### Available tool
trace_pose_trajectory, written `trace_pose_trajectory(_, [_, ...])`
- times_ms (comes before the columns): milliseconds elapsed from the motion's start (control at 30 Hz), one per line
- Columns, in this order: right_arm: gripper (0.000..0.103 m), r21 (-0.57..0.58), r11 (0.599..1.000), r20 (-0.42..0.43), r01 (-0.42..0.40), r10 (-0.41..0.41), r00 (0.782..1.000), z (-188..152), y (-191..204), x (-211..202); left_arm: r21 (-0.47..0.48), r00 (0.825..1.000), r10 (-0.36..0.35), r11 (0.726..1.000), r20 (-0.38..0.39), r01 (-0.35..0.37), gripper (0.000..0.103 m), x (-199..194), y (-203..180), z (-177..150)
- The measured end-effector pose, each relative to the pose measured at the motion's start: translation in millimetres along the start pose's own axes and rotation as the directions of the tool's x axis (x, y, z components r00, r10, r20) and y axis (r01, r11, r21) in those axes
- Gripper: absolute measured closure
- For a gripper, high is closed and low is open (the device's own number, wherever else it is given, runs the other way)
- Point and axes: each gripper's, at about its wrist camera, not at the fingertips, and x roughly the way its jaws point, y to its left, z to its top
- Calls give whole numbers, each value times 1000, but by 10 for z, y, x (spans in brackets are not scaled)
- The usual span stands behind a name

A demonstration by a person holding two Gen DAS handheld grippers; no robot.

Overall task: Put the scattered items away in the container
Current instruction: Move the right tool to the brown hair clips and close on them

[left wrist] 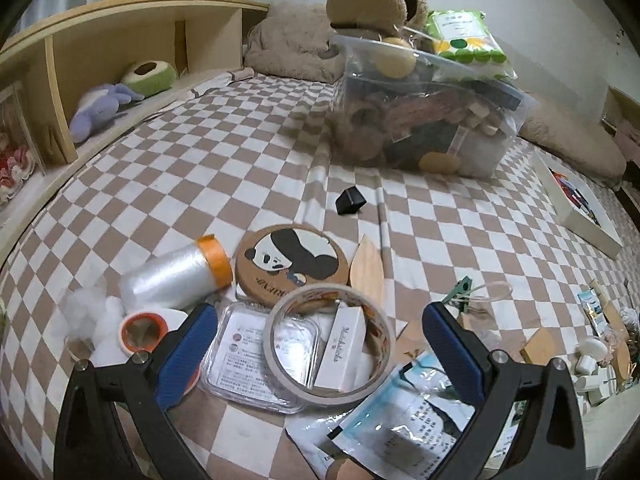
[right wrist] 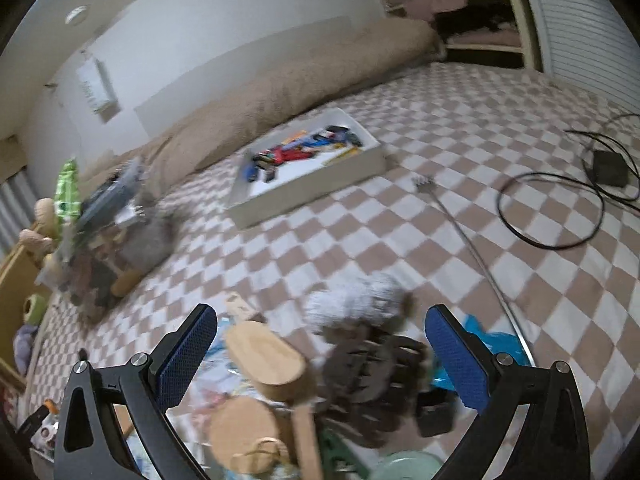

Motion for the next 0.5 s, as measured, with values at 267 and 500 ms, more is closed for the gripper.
trace_pose_trajectory(267, [0,56,998,-82,7,-3,997,-123,-248,57,16,997,-2,1000,-77,3,0,204,-29,-72])
trace_pose_trajectory(500, [0,38,999,-143,-26,31,989,-227,-124,106,13,992,-8,1000,-129,10,0,310,-60,-132])
